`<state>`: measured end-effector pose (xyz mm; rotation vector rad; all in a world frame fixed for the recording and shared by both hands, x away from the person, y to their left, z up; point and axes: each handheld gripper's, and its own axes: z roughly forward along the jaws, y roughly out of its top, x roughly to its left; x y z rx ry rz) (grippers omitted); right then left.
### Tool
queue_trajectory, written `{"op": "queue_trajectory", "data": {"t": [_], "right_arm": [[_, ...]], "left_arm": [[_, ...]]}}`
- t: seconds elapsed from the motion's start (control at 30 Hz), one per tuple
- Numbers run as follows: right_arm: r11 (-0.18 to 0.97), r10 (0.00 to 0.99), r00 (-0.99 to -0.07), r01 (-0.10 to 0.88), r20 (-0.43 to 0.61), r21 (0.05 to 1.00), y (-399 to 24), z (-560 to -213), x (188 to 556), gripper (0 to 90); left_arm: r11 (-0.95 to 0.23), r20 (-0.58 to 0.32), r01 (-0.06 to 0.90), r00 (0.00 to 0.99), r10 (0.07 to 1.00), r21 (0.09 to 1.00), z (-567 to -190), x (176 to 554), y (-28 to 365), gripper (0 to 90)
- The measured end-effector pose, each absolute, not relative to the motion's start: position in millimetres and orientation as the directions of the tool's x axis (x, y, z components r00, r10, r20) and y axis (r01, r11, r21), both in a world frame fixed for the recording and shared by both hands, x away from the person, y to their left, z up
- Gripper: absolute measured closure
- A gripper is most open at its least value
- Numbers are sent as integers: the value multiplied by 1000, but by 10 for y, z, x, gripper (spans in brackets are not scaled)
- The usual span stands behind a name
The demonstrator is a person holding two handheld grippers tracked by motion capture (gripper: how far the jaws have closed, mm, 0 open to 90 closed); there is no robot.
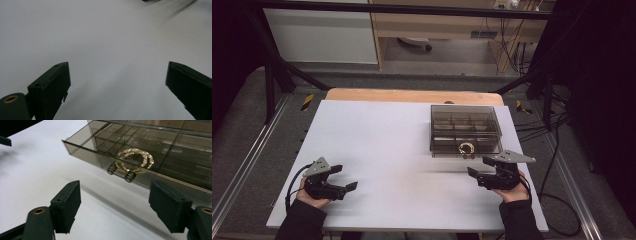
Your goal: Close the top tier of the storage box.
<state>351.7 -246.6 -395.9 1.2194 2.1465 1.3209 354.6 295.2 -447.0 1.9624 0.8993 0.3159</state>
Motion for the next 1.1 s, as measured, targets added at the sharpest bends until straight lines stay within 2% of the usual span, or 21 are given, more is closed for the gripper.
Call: {"op": "queue_trajectory", "data": {"t": [0.73,1.1], "right_arm": [[213,816,-564,501,130,839,-2507,-3981,3518,594],[228,819,-562,504,115,833,-2487,-3994,3525,698]], "left_arm": [[-306,-132,465,699,703,831,-4470,3548,2944,55],[-307,-132,464,701,701,831,-4468,3546,2944,56]]}}
